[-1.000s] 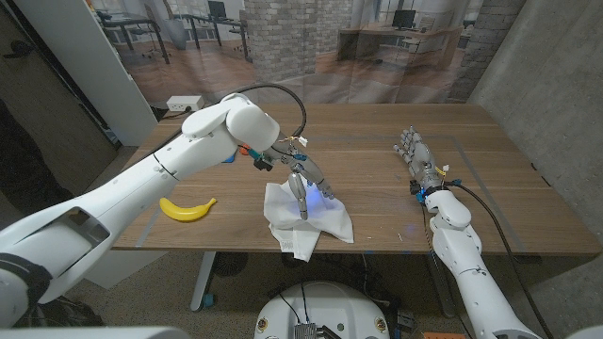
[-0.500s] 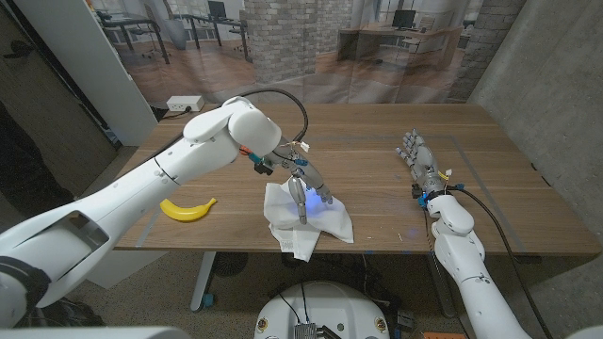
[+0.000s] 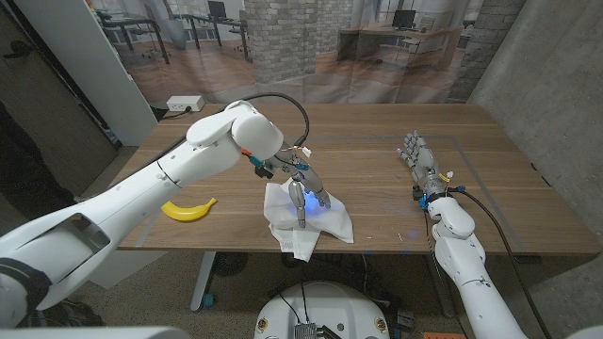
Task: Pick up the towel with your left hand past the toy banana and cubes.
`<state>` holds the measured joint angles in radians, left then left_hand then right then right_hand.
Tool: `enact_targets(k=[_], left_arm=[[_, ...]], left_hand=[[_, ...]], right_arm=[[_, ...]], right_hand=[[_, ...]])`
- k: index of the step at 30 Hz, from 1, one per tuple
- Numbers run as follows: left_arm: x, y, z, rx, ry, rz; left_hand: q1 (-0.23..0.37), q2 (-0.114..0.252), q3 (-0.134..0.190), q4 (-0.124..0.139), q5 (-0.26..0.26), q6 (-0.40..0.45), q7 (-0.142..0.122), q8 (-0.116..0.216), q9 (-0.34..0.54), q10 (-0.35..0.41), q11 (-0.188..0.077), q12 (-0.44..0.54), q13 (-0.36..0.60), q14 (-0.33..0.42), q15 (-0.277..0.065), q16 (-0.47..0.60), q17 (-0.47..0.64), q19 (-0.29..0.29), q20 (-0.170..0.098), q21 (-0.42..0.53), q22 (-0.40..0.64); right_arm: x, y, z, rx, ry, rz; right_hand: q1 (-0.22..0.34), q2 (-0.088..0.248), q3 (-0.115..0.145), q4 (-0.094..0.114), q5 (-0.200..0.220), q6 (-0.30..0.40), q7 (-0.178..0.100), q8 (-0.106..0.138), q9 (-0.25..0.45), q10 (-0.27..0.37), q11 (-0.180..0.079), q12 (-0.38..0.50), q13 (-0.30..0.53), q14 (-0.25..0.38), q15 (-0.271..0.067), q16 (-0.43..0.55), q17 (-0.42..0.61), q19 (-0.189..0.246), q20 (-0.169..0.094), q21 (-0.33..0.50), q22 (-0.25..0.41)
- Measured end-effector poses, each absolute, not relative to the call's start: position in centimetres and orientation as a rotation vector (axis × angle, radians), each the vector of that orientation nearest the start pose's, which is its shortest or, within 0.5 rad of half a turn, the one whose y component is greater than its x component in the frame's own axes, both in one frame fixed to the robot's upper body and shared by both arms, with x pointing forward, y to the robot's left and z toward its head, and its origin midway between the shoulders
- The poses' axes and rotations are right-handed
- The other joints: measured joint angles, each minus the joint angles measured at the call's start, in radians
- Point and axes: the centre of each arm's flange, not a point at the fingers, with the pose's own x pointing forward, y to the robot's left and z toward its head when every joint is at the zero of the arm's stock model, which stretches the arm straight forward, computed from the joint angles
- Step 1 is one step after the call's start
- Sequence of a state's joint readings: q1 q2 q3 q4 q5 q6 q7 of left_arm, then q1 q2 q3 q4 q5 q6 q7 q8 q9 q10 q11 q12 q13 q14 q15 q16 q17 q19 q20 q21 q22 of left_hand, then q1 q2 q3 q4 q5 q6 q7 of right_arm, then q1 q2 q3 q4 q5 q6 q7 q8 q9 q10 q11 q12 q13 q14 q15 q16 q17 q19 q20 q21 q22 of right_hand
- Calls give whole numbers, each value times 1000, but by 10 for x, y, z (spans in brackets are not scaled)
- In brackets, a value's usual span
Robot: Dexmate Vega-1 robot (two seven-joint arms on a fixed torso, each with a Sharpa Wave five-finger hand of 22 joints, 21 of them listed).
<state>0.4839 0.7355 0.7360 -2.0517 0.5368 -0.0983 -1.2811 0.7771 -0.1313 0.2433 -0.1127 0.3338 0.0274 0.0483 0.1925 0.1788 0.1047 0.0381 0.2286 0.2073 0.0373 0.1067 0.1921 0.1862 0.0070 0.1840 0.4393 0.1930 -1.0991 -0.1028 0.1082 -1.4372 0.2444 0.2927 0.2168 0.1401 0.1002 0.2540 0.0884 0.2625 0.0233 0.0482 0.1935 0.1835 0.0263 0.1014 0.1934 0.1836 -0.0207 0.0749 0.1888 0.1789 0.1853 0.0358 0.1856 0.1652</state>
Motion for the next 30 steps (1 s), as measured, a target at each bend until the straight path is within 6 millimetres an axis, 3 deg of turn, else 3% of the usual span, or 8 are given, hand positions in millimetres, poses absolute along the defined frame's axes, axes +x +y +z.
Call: enact_targets(k=[30], left_arm=[[490, 77, 11, 2183, -353, -999]], left_hand=[[23, 32, -20, 12, 0, 70, -6, 13, 0, 81, -27, 31, 5, 63, -43, 23, 0, 37, -12, -7, 0]], right_arm=[[607, -308, -97, 109, -661, 66]], right_hand=[[0, 0, 0, 0, 0, 0, 0, 0, 0, 6, 6, 0, 0, 12, 2, 0, 0, 4, -4, 0, 0]])
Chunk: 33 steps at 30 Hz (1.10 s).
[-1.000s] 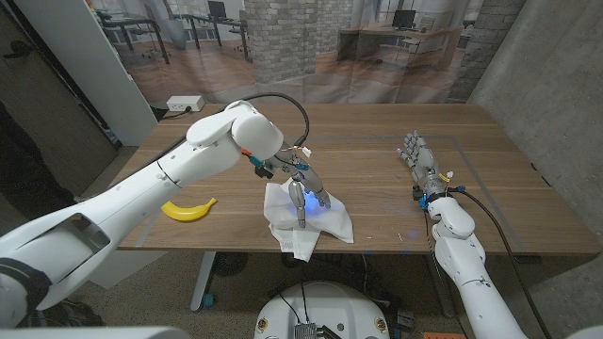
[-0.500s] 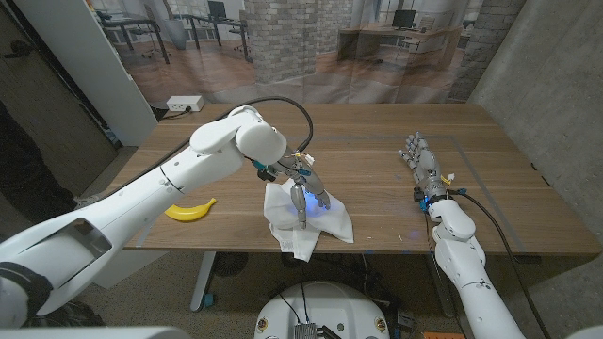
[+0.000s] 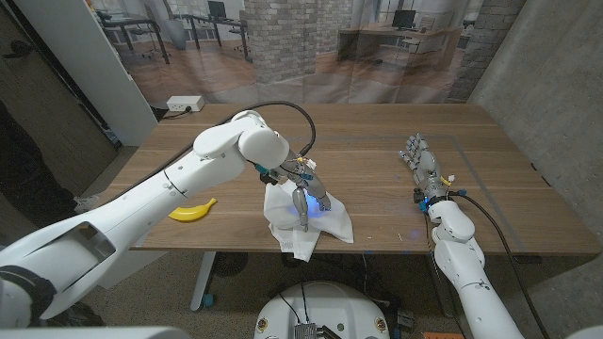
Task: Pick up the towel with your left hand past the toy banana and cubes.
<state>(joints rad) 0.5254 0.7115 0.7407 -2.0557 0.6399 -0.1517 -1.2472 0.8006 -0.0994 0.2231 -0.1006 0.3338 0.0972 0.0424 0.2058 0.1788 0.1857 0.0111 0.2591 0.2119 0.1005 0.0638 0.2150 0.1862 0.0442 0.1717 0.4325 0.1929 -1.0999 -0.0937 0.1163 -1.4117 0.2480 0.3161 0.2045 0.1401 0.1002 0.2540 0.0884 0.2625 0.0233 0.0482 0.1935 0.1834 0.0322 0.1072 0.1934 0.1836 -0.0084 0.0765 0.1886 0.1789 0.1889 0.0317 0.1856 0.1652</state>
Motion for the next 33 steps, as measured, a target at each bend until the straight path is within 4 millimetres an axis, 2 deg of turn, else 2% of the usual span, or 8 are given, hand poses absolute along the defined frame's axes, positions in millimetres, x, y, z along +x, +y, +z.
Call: enact_targets(k=[7, 11, 18, 23, 28, 33], left_arm=[[491, 75, 9, 2210, -369, -971], [489, 74, 6, 2235, -380, -947], [488, 73, -1, 2276, -399, -910], [487, 73, -4, 2301, -422, -879], [487, 72, -4, 2323, -453, -842], [487, 72, -5, 2340, -485, -807]], left_hand=[[10, 10, -4, -4, 0, 34, 2, 10, 4, 25, -11, 8, 5, 31, -13, 6, 1, 6, -6, 0, 0], [16, 16, -5, -5, 0, 38, -2, 10, 5, 31, -7, 15, 9, 42, -19, 10, 3, 19, -8, 0, 0], [33, 33, -8, -8, -1, 81, -9, 10, 5, 74, -24, 37, 18, 95, -46, 27, 9, 47, -22, 7, 5], [72, 72, 3, -20, -9, 143, -14, 18, 9, 136, -46, 78, 31, 164, -69, 52, 25, 100, -34, 31, 9], [121, 108, 10, -35, -21, 209, -24, 25, 10, 188, -69, 122, 45, 242, -101, 87, 48, 178, -48, 68, 14], [177, 135, 16, -49, -44, 274, -37, 36, 15, 234, -88, 160, 58, 314, -108, 129, 80, 260, -66, 115, 25]], right_arm=[[608, -309, -98, 112, -660, 62], [608, -309, -98, 113, -659, 61], [608, -309, -99, 115, -658, 58], [608, -309, -100, 117, -656, 56], [608, -308, -100, 117, -655, 56], [608, -308, -101, 117, -653, 55]], right_hand=[[0, 0, 0, 0, 0, -4, -4, 0, 0, 0, 0, 0, 0, 0, 0, 0, 0, 2, -2, 0, 0], [0, 0, 0, 0, 0, -4, -4, 0, 0, 0, 0, 0, 0, 0, 0, 0, 0, 2, -2, 0, 0], [0, 0, 0, 0, 0, -4, -4, 0, 0, 0, 0, 0, 0, 0, 0, 0, 0, 7, 4, 0, 0], [0, 0, 0, 0, 0, 0, -8, 0, 0, 0, 0, 0, 0, 0, 0, 0, 0, 7, 4, 0, 0], [0, 0, 0, 0, 0, 2, -9, 0, 0, 0, 0, 0, 0, 0, 0, 0, 0, 7, 4, 0, 0], [0, 0, 0, 0, 0, 2, -9, 0, 0, 0, 0, 0, 0, 0, 0, 0, 0, 7, 4, 0, 0]])
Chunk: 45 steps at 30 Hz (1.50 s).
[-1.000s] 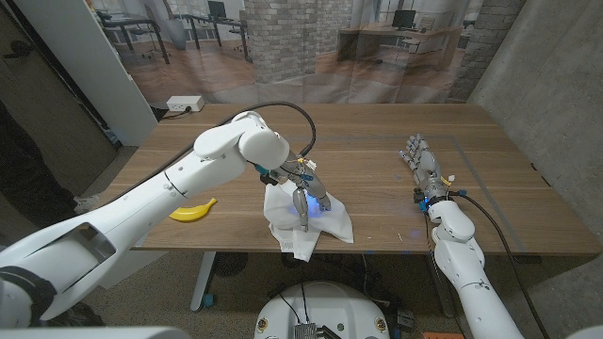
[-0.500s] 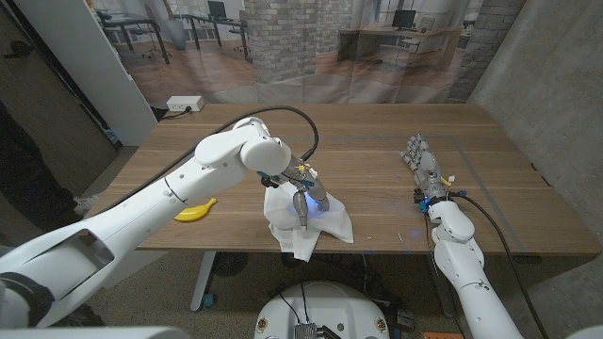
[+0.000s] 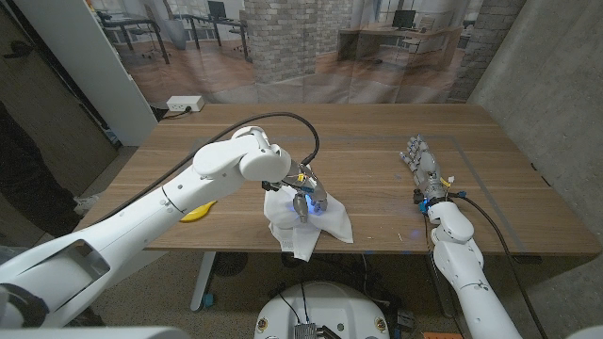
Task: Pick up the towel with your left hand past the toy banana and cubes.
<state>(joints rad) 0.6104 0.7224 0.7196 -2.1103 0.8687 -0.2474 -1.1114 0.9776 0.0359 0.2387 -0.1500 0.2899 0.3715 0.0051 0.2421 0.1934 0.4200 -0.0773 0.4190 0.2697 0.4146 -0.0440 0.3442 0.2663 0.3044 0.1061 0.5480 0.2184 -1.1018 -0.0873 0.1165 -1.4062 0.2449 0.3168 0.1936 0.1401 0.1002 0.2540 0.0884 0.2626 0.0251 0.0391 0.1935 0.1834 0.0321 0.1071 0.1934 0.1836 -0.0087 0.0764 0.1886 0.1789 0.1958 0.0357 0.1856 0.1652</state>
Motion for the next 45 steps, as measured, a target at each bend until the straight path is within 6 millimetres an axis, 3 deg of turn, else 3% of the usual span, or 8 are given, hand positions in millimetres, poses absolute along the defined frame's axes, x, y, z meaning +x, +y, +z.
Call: enact_targets(k=[6, 12, 15, 17, 22, 28, 33, 45], left_arm=[[486, 74, -11, 2343, -522, -769], [487, 75, -12, 2340, -564, -736], [487, 75, -12, 2330, -598, -712], [487, 75, -11, 2325, -612, -702], [488, 77, -9, 2300, -663, -667], [490, 80, -7, 2263, -694, -643], [493, 82, -3, 2224, -695, -631], [500, 87, 14, 2150, -707, -585]], left_hand=[[117, 41, 13, -16, -50, 133, -21, 50, 11, 72, -25, 51, 21, 124, -5, 78, 60, 125, -36, 111, 42], [261, 82, 54, -31, -95, 355, -42, 159, 26, 188, -45, 104, 48, 324, -24, 142, 90, 273, -106, 275, 102], [348, 81, 64, -32, -100, 464, -32, 225, 45, 263, -50, 131, 67, 429, -49, 180, 118, 339, -154, 384, 138], [401, 76, 67, -29, -102, 524, -22, 265, 60, 327, -49, 154, 90, 526, -73, 197, 124, 383, -168, 487, 169], [423, 72, 78, -17, -107, 574, 19, 315, 85, 411, 1, 182, 146, 700, -144, 206, 140, 463, -185, 681, 197], [461, 69, 106, -17, -108, 561, 71, 338, 111, 422, 57, 195, 153, 713, -132, 209, 186, 502, -199, 751, 161], [469, 61, 124, -15, -108, 546, 103, 358, 138, 401, 89, 183, 270, 714, -132, 268, 307, 523, -206, 759, 99], [486, 66, 125, -8, -99, 539, 117, 380, 166, 401, 103, 179, 299, 675, -98, 333, 464, 522, -206, 761, 28]], right_arm=[[609, -307, -101, 117, -649, 52], [609, -307, -101, 117, -647, 52], [610, -306, -100, 116, -647, 52], [610, -306, -100, 115, -648, 52], [611, -306, -99, 114, -647, 50], [613, -306, -97, 112, -647, 47], [614, -306, -96, 110, -645, 47], [620, -305, -91, 107, -644, 47]], right_hand=[[0, 0, 0, 0, 0, 0, 0, 0, 0, 0, 0, 0, 0, 0, 0, 0, 0, 0, 0, 0, 0], [0, 0, 0, 0, 0, 0, 0, 0, 0, 0, 0, 0, 0, 0, 0, 0, 0, 0, 0, 0, 0], [0, 0, 0, 0, 0, 0, 0, 0, 0, 0, 0, 0, 0, 5, 5, 0, 0, 0, 0, 0, 0], [0, 0, 0, 0, 0, 0, 0, 0, 0, 0, 0, 0, 0, 6, 6, 0, 0, 0, 0, 0, 0], [0, 0, 0, 0, 0, 0, 0, 0, 0, 0, 0, 0, 0, 6, 6, 0, 0, 0, 0, 0, 0], [0, 0, 0, 0, 0, 0, 0, 0, 0, 0, 0, 0, 0, 6, 6, 0, 0, 0, 0, 0, 0], [0, 0, 0, 0, 0, 0, 0, 0, 0, 0, 0, 0, 0, 6, 6, 0, 0, 0, 0, 0, 0], [0, 0, 0, 0, 0, 0, 0, 0, 0, 0, 0, 0, 0, 5, 6, 0, 0, 0, 0, 0, 0]])
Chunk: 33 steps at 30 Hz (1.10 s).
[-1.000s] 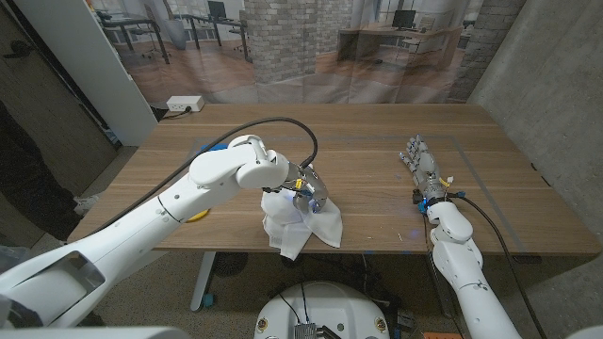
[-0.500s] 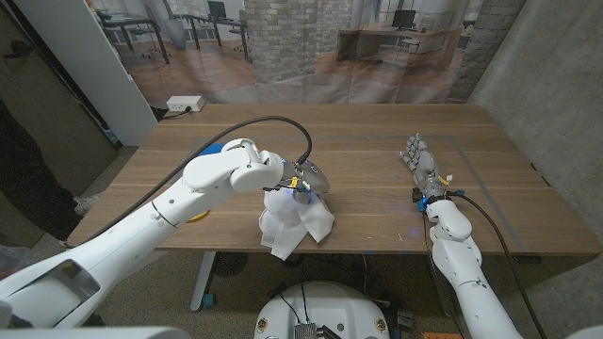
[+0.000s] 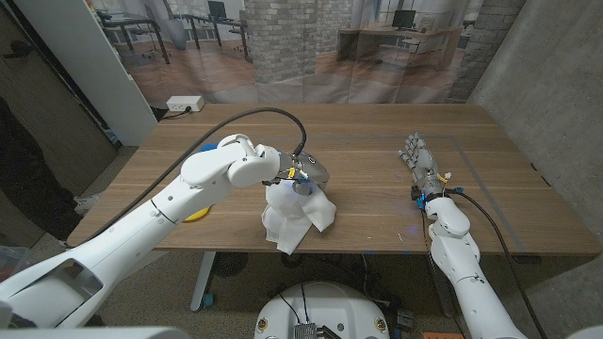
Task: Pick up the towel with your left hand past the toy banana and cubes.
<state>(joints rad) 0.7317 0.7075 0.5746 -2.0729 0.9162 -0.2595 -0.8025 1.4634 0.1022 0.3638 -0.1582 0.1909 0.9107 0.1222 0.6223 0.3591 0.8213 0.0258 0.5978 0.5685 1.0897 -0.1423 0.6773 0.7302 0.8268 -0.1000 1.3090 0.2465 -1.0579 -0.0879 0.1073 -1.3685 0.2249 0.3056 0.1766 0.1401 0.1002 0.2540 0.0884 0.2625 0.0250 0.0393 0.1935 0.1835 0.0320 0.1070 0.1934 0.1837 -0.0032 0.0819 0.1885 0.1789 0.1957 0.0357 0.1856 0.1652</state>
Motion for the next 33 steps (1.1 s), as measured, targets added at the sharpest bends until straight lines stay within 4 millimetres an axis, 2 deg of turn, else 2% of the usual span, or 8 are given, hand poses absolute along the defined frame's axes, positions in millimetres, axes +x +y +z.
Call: enact_targets(k=[12, 19, 33], left_arm=[[501, 88, 32, 2086, -749, -550], [500, 87, 50, 2045, -794, -518], [496, 82, 66, 1977, -866, -511]], left_hand=[[9, 9, 0, 0, 0, -2, 1, 0, 6, -5, 9, -4, 22, -22, 10, 26, 57, 0, 0, 15, -15], [9, 9, 0, 0, 0, -7, 6, 8, 10, -5, 9, -8, 29, -30, 12, 38, 84, 0, 0, 23, -22], [13, 12, -1, 1, -1, -13, 1, 8, 15, -5, 9, -14, 36, -44, 16, 53, 118, -4, 4, 38, -29]], right_arm=[[626, -306, -87, 106, -643, 46], [628, -306, -85, 105, -649, 45], [630, -308, -83, 108, -654, 42]], right_hand=[[0, 0, 0, 0, 0, 0, 0, 0, 0, 0, 0, 0, 0, 0, 0, 0, 0, 0, 0, 0, 0], [0, 0, 0, 0, 0, 0, 0, 0, 0, 0, 0, 0, 0, 0, 0, 0, 0, 0, 0, 0, 0], [0, 0, 0, 0, 0, 0, 0, 0, 0, 0, 0, 0, 0, 0, 0, 0, 0, 0, 0, 0, 0]])
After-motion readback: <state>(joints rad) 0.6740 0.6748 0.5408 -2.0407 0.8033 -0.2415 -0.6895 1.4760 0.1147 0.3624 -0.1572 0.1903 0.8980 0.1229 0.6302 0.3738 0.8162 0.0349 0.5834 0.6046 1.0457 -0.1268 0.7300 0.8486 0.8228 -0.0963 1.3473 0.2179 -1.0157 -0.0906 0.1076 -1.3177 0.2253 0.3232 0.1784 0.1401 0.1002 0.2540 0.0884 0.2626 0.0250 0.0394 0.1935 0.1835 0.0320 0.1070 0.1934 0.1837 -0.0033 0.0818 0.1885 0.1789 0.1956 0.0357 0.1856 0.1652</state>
